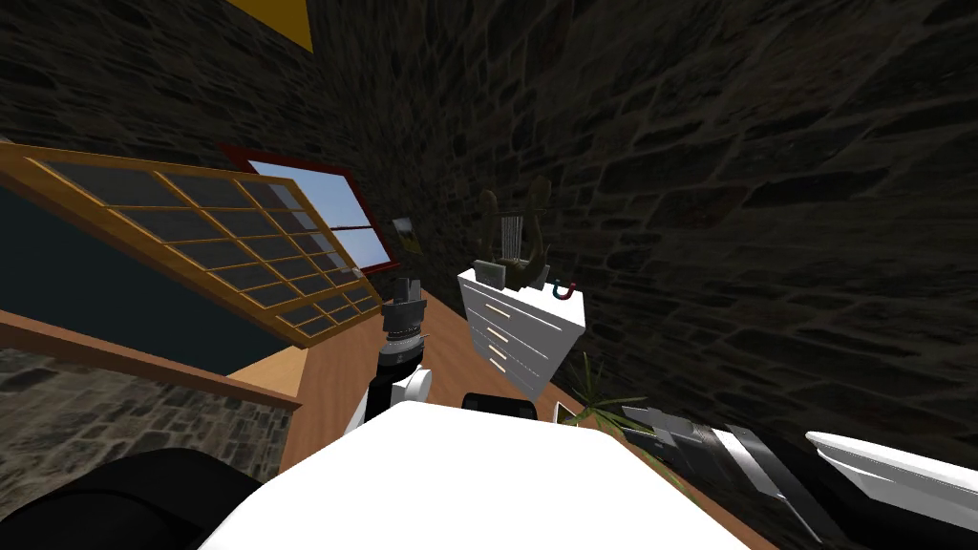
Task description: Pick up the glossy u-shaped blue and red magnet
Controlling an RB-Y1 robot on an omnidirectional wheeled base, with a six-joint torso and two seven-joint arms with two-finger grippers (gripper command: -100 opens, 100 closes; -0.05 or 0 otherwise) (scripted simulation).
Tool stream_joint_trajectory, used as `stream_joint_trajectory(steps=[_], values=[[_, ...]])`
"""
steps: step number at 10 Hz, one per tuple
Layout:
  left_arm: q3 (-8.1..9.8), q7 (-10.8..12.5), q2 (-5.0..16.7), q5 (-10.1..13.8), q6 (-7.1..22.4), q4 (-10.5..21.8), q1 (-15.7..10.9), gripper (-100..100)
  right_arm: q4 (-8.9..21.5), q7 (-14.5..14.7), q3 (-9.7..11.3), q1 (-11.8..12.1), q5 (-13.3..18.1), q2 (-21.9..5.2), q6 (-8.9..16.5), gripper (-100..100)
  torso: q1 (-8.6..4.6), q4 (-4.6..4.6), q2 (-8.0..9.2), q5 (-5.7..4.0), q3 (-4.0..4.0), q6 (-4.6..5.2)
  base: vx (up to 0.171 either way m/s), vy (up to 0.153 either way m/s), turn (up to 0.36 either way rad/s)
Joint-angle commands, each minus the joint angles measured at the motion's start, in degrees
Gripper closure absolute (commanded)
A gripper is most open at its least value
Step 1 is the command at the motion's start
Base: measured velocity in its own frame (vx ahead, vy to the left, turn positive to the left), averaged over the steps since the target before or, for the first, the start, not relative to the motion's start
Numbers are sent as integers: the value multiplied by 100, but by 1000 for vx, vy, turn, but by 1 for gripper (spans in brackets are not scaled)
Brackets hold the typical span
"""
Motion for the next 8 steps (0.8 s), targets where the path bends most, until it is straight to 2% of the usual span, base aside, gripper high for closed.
stream_joint_trajectory(steps=[1,3,4,6,7,8], values=[[0,0,0,0,0,0,0,0,185,100,227,-53,-25,-286,-124,-100,0,0,0,0,0,0,38,50,237],[0,0,0,0,0,0,0,0,185,100,227,-53,-25,-532,-124,-100,7,-2,-8,2,-5,-3,26,28,71],[0,0,0,0,0,0,0,0,337,195,435,-107,-56,-754,-221,-100,1,0,0,0,0,0,28,37,234],[0,0,0,0,0,0,0,0,337,195,435,-107,-56,-971,-221,-100,7,-1,-6,2,-3,-2,28,31,67],[0,0,0,0,0,0,0,0,486,291,634,-159,-91,-1189,-314,-100,3,0,0,0,0,1,42,53,216],[-1,0,0,0,0,0,-1,0,486,291,634,-159,-91,-1304,-314,-100,11,-2,-7,2,-4,-7,41,42,139]])
